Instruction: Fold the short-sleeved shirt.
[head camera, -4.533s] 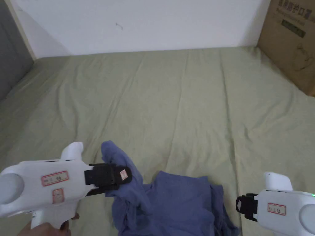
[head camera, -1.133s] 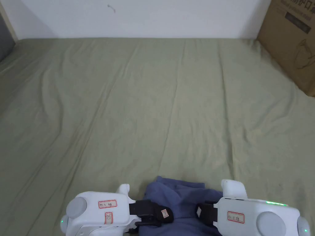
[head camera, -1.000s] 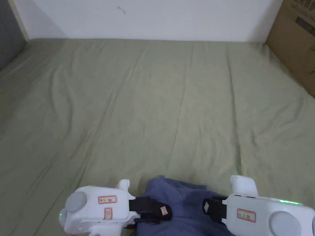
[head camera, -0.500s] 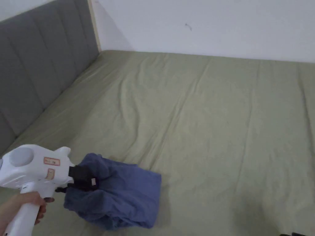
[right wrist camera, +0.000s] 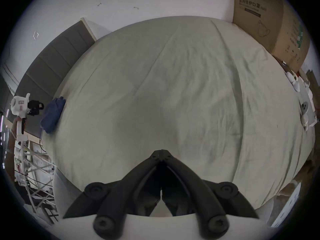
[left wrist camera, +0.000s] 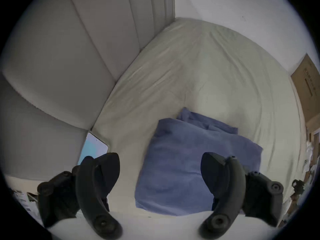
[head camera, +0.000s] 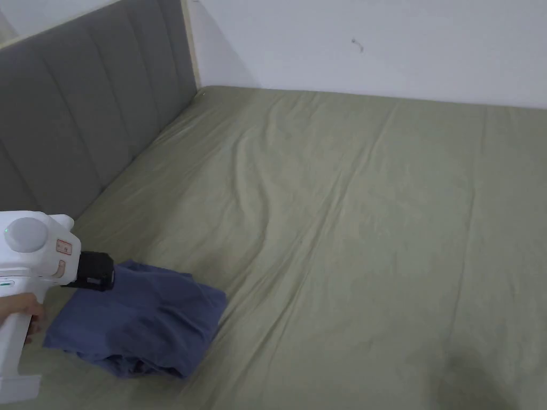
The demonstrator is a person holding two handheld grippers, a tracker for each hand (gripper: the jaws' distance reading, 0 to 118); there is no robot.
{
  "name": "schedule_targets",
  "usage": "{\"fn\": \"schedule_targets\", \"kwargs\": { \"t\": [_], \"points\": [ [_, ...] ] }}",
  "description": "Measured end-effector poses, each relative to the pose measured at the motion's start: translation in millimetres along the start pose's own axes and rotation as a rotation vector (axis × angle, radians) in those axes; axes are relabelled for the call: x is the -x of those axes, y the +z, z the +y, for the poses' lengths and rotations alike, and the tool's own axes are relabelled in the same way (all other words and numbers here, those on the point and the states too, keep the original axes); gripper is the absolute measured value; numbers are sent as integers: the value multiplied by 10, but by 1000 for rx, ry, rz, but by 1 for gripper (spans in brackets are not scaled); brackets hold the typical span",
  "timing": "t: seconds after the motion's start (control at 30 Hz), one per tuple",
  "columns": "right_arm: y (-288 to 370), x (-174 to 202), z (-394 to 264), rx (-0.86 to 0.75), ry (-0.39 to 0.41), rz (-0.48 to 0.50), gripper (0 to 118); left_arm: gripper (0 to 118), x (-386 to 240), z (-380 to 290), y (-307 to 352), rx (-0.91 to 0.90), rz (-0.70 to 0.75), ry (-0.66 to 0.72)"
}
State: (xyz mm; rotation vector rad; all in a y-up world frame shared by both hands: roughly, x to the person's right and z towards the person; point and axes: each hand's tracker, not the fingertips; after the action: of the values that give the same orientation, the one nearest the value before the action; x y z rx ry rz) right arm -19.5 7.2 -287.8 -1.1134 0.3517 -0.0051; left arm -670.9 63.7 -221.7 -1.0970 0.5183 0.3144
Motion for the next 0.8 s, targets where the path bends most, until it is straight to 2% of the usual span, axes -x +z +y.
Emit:
{"fn": "schedule_targets", "kwargs": {
  "t": [0.03,0.07,0.1,0.13,0.17,0.2,0.3,0.4,0.47,0.53,0.67,0.8],
  "points": [
    [-3,-14,-6,2,-11,10,0,100,-35,-53,70,-13,-51,21],
    [-3,-29,-19,1,-20,22,0,93,-66,-115,123,-30,-120,33],
    [8,-35,-36,1,-29,33,0,78,-122,-200,166,-33,-213,26],
    [12,-43,-51,5,-36,35,0,50,-187,-275,172,-35,-262,29],
    [14,-49,-66,6,-36,37,0,0,-251,-339,160,-22,-283,40],
    [20,-54,-81,7,-34,38,0,0,-312,-409,102,16,-264,50],
    [92,-83,-125,-6,-41,44,0,0,-570,-636,187,-37,-281,46],
    [187,-115,-120,-56,-79,56,0,0,-1015,-917,459,-165,-234,-53],
    [259,-111,-86,-96,-66,35,0,0,-1322,-1102,653,-236,-174,-127],
    [372,-99,-50,-141,-36,24,0,0,-1595,-1256,862,-284,-208,-170],
    [629,-114,-31,-215,-43,68,0,0,-2007,-1513,1369,-449,-246,-187],
    [949,-114,-24,-340,-10,37,0,0,-2363,-1673,1845,-538,-259,-240]
  ]
}}
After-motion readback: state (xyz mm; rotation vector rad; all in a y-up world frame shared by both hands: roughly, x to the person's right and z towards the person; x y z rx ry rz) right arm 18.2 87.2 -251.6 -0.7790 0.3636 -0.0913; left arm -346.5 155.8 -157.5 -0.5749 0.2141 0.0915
